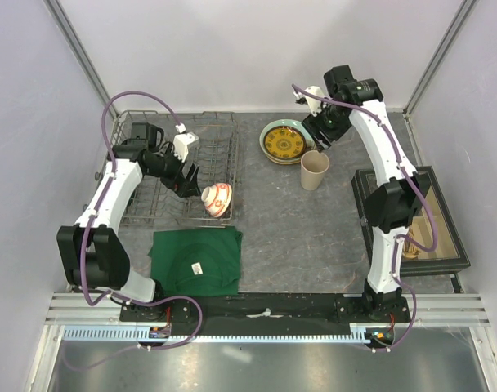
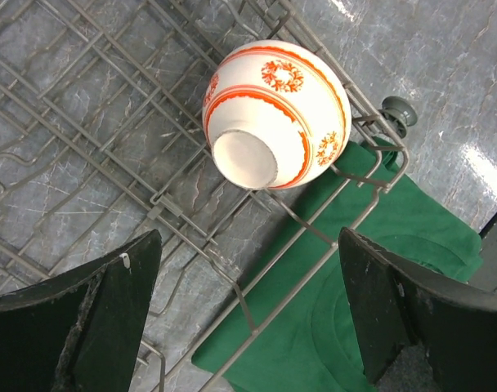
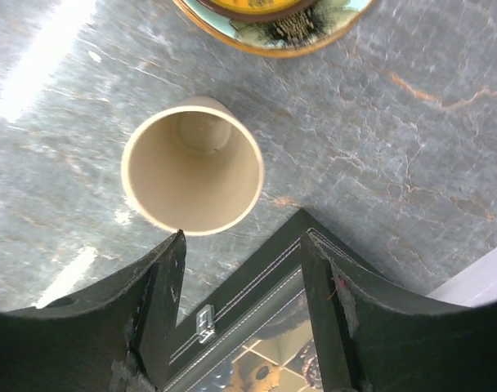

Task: Unload the mixed dishes from the dish rack
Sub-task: Pick up the bowl from the dish rack.

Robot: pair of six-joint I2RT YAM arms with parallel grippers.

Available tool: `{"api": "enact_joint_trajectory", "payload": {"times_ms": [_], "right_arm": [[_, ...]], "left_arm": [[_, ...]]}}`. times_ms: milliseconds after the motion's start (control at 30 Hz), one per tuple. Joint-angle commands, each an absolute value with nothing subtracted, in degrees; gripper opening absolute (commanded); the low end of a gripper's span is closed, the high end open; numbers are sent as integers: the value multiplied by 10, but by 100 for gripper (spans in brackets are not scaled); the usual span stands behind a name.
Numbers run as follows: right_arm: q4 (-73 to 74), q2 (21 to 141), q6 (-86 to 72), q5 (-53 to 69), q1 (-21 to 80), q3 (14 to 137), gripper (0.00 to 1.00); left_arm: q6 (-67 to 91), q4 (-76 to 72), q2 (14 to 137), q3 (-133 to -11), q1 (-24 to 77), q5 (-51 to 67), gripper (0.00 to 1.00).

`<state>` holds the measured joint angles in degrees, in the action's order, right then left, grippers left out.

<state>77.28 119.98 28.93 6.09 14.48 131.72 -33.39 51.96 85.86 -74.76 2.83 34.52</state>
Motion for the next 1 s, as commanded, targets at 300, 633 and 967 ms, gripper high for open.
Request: {"api": "enact_joint_trajectory", "payload": {"times_ms": [300, 633, 967], "right_arm": [[788, 1071, 280, 172, 185, 1249, 68], [784, 1059, 272, 194, 191, 1229, 68], [780, 1047, 272, 201, 192, 1212, 68]], "left_arm": [[-345, 441, 933, -749, 30, 398, 96], [-324, 445, 1002, -775, 30, 475, 96], [-329, 443, 1031, -783, 30, 482, 96]]}}
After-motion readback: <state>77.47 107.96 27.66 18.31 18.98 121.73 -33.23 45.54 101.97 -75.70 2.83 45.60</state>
